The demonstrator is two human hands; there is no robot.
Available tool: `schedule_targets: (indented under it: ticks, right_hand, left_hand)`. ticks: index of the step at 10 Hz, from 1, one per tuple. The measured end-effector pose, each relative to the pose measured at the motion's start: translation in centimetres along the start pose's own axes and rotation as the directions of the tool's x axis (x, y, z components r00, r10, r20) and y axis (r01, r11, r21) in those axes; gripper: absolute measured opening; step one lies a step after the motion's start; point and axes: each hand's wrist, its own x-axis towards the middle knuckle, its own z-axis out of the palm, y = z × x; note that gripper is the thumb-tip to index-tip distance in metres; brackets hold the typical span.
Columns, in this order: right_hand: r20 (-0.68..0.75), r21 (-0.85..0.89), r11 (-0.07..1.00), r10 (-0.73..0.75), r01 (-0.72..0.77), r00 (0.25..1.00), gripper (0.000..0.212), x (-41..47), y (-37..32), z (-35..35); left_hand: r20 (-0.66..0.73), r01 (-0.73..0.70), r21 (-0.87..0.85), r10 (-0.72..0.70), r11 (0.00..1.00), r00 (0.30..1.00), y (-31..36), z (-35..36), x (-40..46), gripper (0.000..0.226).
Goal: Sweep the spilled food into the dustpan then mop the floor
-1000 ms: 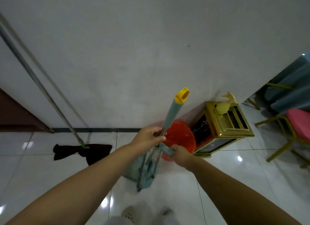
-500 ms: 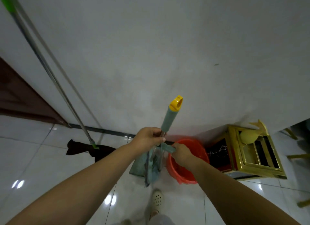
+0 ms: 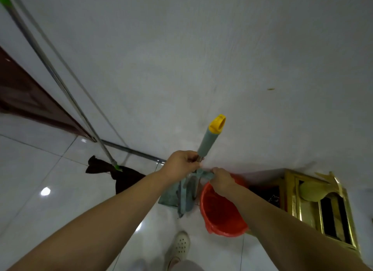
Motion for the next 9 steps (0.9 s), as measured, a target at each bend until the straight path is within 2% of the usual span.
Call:
schedule_targets:
  ticks: [1,3,4,5,6,7,8,9]
  right_hand:
    - [0.010,0.000,1.000,-0.008,0.008,1.000,0.034,0.5,0.5,-0.2]
    - [-0.063,-0.046,0.999,-0.027,0.024,0.998,0.032,0.5,1.3,0.0]
    - [-0.135,-0.060,0.998,-0.031,0.023,0.990,0.040,-0.3,1.7,0.3]
    - [-0.269,-0.012,1.000,-0.010,0.007,0.963,0.054,-1.9,2.4,0.8]
    - [-0.337,0.069,0.998,0.014,0.010,0.941,0.050,-4.2,2.9,1.3]
    - [-0.352,0.104,0.994,0.048,-0.011,0.935,0.048,-7.6,3.3,1.8]
    - [-0.368,0.148,0.987,0.112,-0.061,0.923,0.046,-11.5,3.8,2.7]
    - [-0.373,0.164,0.985,0.106,-0.048,0.922,0.040,-15.3,4.0,4.1]
  left_hand:
    - [-0.006,-0.011,-0.018,0.011,1.000,1.000,0.0,0.6,0.3,0.027]
    - [0.003,-0.043,0.060,0.042,0.997,0.999,0.2,2.3,0.6,0.031]
    - [0.014,-0.061,0.098,0.060,0.993,0.998,0.2,3.4,0.7,0.034]
    - [-0.023,-0.074,0.099,0.077,0.992,0.997,0.3,4.1,0.9,0.036]
    - [-0.015,-0.095,0.085,0.097,0.992,0.995,0.4,4.3,0.7,0.037]
    - [0.043,-0.107,0.092,0.103,0.990,0.994,0.7,4.2,-0.7,0.047]
    - [0.065,-0.108,0.024,0.106,0.994,0.992,0.4,4.0,-3.1,0.051]
    - [0.041,-0.107,0.024,0.106,0.994,0.994,-0.2,3.7,-6.3,0.042]
